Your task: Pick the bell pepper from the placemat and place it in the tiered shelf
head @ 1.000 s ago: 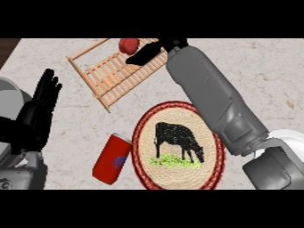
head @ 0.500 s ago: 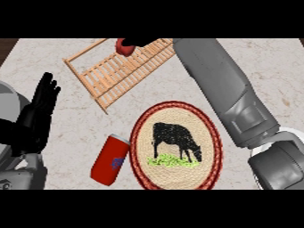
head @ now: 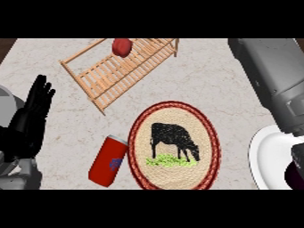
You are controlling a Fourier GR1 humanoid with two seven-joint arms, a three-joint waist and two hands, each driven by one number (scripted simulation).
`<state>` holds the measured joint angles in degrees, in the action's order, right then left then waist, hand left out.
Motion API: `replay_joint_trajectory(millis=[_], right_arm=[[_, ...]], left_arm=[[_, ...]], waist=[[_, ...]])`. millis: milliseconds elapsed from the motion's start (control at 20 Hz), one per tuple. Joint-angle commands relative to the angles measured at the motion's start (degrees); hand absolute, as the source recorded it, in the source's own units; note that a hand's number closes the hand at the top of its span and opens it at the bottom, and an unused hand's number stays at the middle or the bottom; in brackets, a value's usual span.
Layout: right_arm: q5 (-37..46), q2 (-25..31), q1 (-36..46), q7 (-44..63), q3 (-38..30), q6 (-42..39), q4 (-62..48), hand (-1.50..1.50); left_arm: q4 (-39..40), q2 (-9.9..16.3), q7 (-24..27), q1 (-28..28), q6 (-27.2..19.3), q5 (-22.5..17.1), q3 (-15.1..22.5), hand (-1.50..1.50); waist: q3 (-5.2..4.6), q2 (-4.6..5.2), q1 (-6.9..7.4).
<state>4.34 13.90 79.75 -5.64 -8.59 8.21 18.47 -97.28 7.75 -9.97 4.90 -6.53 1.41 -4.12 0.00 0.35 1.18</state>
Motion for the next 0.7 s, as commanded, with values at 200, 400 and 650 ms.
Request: replay_joint_trajectory(millis=[200,400,650], right_arm=[[-2.0,11.72,-5.12,-2.82,-2.58,-13.48,-0.33,-1.5],[-2.19,16.05,-7.57,-5.5,-3.25,-19.63,-1.64,-1.5],[-2.27,17.42,-6.14,-5.04,-3.92,-22.23,-1.66,-1.5]], left_arm=[[0.98,-0.9,-1.45,2.53,-1.11,0.76,0.31,0.0],[-0.86,0.33,0.1,-0.15,1.1,-0.66,-0.45,0.0],[0.87,-1.57,1.64,-0.42,-0.72,1.78,1.07,0.0]], waist=[[0.03,0.09,-0.28],[0.03,0.24,0.25],[0.02,0.19,0.37]])
